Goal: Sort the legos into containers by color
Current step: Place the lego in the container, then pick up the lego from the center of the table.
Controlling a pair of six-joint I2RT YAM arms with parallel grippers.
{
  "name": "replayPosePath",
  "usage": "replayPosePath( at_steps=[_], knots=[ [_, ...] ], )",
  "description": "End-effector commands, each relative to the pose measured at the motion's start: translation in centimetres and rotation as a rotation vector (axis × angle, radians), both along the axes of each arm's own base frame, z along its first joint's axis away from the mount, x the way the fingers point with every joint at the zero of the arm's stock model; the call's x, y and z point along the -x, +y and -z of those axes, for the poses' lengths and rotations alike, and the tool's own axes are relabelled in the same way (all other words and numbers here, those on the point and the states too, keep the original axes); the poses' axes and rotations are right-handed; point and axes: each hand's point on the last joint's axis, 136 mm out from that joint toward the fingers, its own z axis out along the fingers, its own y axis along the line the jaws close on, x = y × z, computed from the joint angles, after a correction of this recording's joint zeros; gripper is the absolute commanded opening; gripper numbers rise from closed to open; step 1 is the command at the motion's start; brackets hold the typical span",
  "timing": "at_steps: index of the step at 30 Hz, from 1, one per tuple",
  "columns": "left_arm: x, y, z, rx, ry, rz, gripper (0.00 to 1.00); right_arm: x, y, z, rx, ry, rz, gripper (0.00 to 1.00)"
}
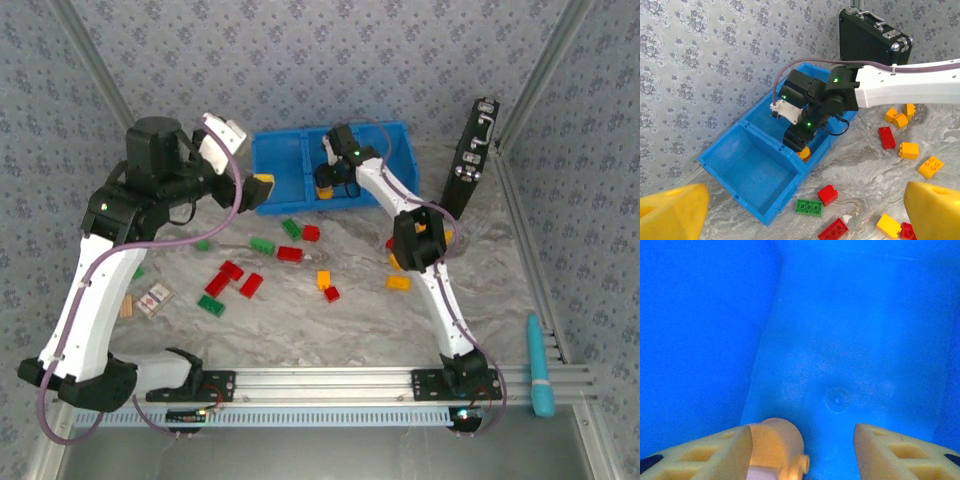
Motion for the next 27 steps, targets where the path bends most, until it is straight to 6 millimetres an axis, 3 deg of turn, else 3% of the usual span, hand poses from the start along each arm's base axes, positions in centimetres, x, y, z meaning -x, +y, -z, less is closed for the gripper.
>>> replayPosePath(
  at_steps=[1, 6, 11, 15, 20, 27],
  knots=[
    [1.2, 0.0, -1.5, 0.022, -0.053, 0.024, 1.00, 1.5, -0.3, -7.7, 0.000, -0.094, -0.023, 0.59],
    [1.3, 0.1, -1.4, 0.021, -0.051, 0.021, 1.00, 5.4, 0.2, -12.3, -0.016, -0.120, -0.071, 0.63],
    [1.5, 0.1, -1.1, 0.024, -0.043, 0.025, 1.00, 10.7, 0.6, -12.9, -0.032, -0.066, -0.095, 0.64],
    [1.7, 0.1, -1.2, 0.036, -0.040, 0.023, 1.00, 15.7, 2.1, -10.0, -0.085, 0.019, -0.128, 0.70],
    [2.1, 0.1, -1.6, 0.052, -0.038, 0.029, 1.00, 20.4, 3.0, -5.6, -0.084, 0.113, -0.101, 0.75],
    [2.5, -0.3, -0.9, 0.037, -0.037, 0.053, 1.00, 23.9, 2.6, -0.5, -0.004, 0.243, -0.005, 0.79]
  ],
)
